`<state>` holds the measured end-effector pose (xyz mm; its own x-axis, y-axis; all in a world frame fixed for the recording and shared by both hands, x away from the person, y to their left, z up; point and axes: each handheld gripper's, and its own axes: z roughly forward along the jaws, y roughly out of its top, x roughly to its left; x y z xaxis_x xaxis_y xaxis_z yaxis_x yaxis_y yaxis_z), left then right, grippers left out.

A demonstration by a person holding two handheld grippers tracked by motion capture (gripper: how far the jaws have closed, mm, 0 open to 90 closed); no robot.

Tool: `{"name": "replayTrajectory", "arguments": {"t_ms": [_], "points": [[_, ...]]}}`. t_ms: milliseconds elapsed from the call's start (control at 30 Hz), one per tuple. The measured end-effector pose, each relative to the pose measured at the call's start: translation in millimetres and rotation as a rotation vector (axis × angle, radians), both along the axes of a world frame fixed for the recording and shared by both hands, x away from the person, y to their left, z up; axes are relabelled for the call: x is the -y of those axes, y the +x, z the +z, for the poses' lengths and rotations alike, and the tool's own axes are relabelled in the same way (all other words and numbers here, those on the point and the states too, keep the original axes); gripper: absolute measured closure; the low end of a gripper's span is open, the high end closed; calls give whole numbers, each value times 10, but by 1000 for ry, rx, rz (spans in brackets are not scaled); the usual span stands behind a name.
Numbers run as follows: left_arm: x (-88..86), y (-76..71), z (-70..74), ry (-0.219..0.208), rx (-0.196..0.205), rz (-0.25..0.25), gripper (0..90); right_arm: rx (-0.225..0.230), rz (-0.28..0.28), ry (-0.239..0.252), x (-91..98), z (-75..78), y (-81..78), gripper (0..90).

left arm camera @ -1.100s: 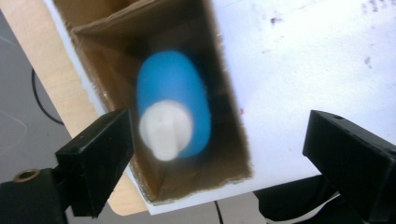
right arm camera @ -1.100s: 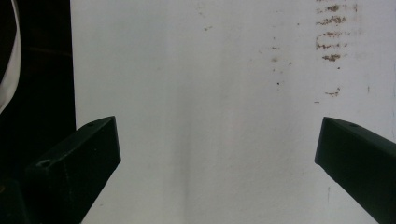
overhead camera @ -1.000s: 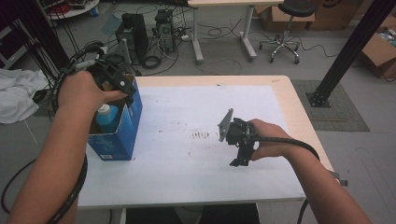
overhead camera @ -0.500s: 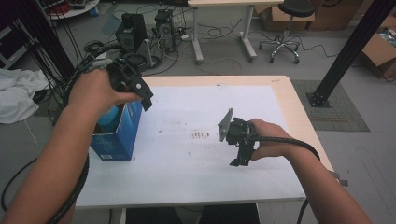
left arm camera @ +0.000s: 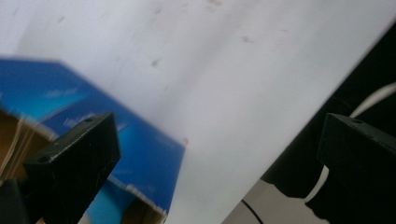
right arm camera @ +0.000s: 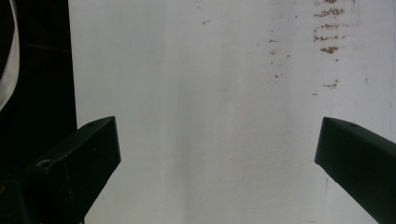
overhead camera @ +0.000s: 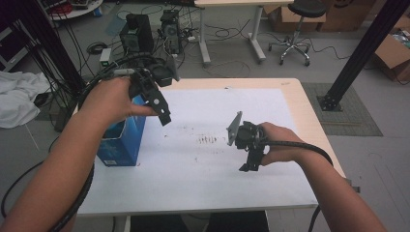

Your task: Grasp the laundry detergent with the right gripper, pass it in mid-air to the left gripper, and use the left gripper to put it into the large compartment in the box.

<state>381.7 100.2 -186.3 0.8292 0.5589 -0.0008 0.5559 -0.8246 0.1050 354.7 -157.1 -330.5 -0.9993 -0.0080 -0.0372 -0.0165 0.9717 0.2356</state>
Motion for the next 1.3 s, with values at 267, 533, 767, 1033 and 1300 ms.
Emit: {"name": "replayTrajectory", "arguments": {"t_ms": [267,533,767,1033,1300], "points": [[256,-177,-80,21,14,-258,1,8,-8,-10,15,57,-26,0],[463,-351,-277,55,-20,-504,1,18,-5,-13,24,116,-61,0],[474,-382,-407,78,-26,-565,1,15,-6,-26,50,94,-42,0],[446,-352,-444,76,-28,-565,1,12,-12,-32,74,81,-37,0],[446,-342,-453,81,-36,-571,1,11,-13,-31,74,78,-38,0]]}}
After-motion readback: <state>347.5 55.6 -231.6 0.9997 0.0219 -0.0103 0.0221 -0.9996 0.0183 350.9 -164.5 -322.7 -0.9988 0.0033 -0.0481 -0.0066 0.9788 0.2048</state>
